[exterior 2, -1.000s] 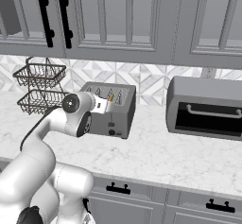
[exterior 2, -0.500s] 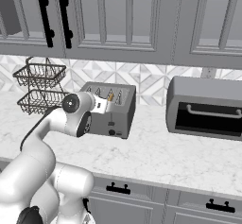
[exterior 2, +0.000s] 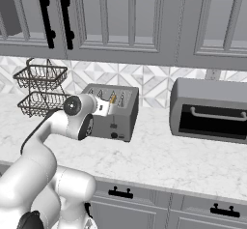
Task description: Start the toaster. Once the lever pops up, take the bread to the plate on the dining counter.
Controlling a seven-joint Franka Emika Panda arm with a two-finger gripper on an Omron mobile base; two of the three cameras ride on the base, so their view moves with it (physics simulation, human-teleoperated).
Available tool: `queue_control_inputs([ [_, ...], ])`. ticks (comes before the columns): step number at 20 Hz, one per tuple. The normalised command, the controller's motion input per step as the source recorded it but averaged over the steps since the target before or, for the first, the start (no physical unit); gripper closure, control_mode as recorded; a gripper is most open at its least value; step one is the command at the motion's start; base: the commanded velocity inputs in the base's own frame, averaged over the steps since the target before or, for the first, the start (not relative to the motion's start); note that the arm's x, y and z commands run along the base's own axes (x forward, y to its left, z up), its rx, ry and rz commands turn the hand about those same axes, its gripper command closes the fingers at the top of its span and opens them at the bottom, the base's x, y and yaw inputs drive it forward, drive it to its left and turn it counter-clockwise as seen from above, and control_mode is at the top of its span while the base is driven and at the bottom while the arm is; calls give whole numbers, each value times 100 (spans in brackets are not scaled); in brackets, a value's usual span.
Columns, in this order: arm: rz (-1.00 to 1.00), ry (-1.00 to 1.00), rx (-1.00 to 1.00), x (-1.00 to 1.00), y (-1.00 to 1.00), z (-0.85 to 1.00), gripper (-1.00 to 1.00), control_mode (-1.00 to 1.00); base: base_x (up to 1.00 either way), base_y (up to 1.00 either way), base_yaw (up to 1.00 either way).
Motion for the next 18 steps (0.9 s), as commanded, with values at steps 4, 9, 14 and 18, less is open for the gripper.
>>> queue_control_inputs([
  [4, 0, 0, 0, 0, 0, 0, -100, -100, 0, 0, 0],
  [9, 0, 0, 0, 0, 0, 0, -100, -100, 0, 0, 0],
  [14, 0, 0, 0, 0, 0, 0, -100, -100, 0, 0, 0],
  [18, 0, 0, 0, 0, 0, 0, -100, -100, 0, 0, 0],
])
